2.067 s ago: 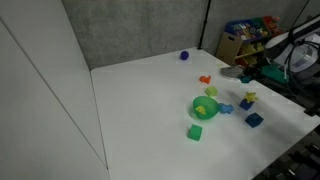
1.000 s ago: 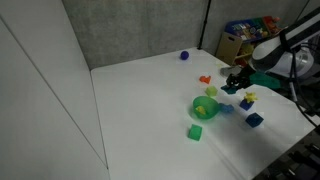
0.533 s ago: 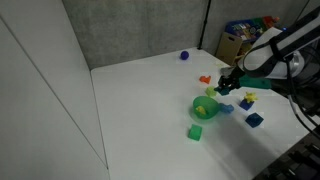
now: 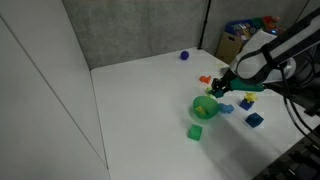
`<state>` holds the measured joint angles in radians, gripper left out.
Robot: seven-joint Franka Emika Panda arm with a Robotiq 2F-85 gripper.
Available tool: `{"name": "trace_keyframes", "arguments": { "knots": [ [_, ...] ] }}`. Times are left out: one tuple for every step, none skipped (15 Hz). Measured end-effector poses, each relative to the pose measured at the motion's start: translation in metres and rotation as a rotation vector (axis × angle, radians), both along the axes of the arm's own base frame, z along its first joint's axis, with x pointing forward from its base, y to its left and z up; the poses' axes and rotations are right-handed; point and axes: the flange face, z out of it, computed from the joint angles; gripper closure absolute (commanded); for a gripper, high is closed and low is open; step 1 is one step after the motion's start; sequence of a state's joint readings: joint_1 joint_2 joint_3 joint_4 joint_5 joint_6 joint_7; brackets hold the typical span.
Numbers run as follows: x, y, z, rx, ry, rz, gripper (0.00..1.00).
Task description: Put the green toy inside the green bowl
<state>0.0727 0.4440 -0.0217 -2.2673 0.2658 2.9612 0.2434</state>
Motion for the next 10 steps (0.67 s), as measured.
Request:
{"name": "trace_keyframes", "arguments": {
  "knots": [
    [0.001,0.001,0.001,-0.001,-0.001,-0.002,0.07],
    [0.002,0.0,0.002,-0.003,-0.003,-0.004,0.01],
    [0.003,-0.002,0.003,-0.006,-0.005,-0.007,0.0],
    [0.005,-0.006,0.004,-0.011,-0.006,-0.01,0.0],
    [0.007,-0.011,0.006,-0.016,-0.007,-0.013,0.0],
    [0.008,-0.017,0.007,-0.02,-0.003,-0.02,0.0],
    [0.01,-0.024,0.009,-0.02,0.005,-0.032,0.0],
    [0.012,-0.034,0.013,-0.017,0.015,-0.046,0.0],
    [0.014,-0.044,0.017,-0.01,0.027,-0.062,0.0],
    [0.016,-0.055,0.023,-0.002,0.039,-0.077,0.0]
  ]
}}
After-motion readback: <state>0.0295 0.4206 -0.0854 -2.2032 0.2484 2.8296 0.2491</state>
